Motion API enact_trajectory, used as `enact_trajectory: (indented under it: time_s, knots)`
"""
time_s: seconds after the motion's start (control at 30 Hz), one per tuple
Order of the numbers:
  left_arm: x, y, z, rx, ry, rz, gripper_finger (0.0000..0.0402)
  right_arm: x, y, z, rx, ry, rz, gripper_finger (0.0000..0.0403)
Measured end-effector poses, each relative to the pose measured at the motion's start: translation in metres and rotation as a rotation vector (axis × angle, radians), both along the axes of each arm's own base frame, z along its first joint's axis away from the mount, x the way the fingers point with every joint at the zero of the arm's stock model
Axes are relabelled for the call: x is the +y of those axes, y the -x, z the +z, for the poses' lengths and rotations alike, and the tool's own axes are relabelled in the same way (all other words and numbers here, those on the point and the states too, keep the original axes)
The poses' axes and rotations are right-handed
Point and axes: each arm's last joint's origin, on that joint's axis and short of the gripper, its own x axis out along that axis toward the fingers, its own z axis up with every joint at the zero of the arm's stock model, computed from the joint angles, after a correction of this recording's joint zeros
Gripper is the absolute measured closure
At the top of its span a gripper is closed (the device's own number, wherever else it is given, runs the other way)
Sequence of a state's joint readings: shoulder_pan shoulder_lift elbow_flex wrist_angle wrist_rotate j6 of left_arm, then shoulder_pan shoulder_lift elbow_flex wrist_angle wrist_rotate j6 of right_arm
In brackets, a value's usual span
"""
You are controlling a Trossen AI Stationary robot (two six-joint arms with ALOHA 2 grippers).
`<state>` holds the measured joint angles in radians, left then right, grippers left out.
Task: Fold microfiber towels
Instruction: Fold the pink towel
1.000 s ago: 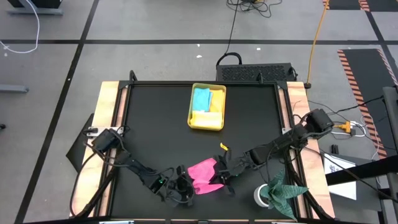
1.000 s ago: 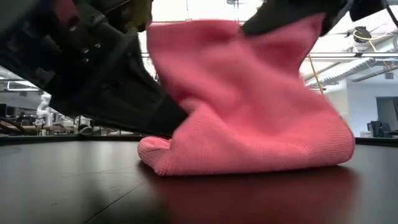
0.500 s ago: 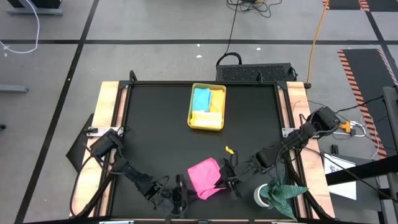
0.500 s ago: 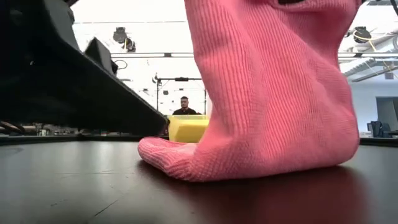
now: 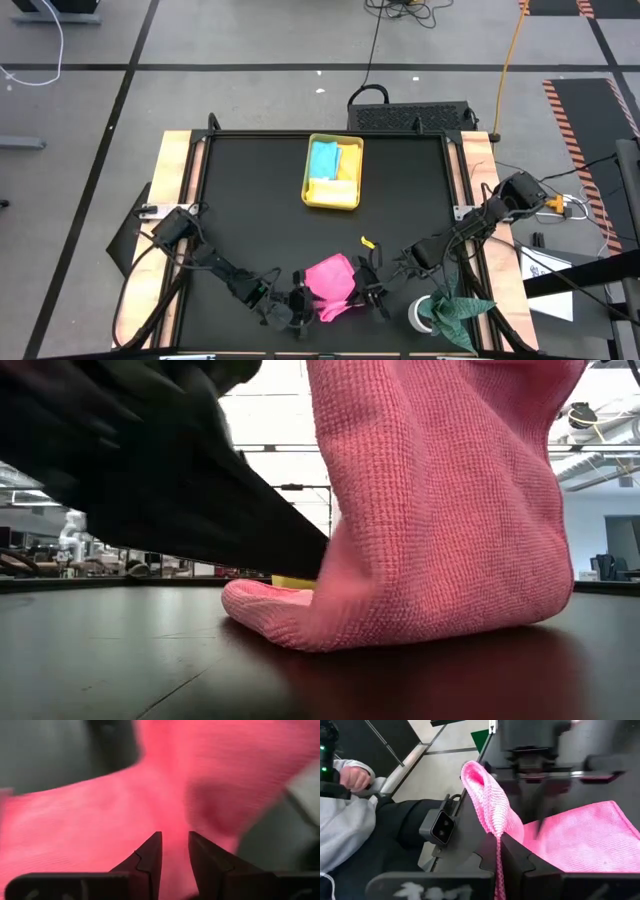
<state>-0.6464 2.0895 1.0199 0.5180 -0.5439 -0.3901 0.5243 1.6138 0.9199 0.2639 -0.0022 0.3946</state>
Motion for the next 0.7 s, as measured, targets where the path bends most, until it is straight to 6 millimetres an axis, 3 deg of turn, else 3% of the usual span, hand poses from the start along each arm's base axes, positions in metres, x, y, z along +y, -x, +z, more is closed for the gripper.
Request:
enact_trajectory:
  time_s: [0.37,0.6,0.7]
  knots:
    - [-0.008,0.000,0.006,-0.047,0.013,-0.102,0.0305,-0.008,-0.004,0.000,-0.008,0.012,-0.023,0.0403]
    - [-0.012,-0.001,-0.015,-0.047,0.035,-0.142,0.0305,-0.011,-0.006,-0.001,0.001,0.014,-0.035,0.0403]
    - [-0.015,0.001,-0.015,-0.046,0.034,-0.148,0.0305,-0.012,-0.006,-0.001,0.003,0.021,-0.069,0.0403]
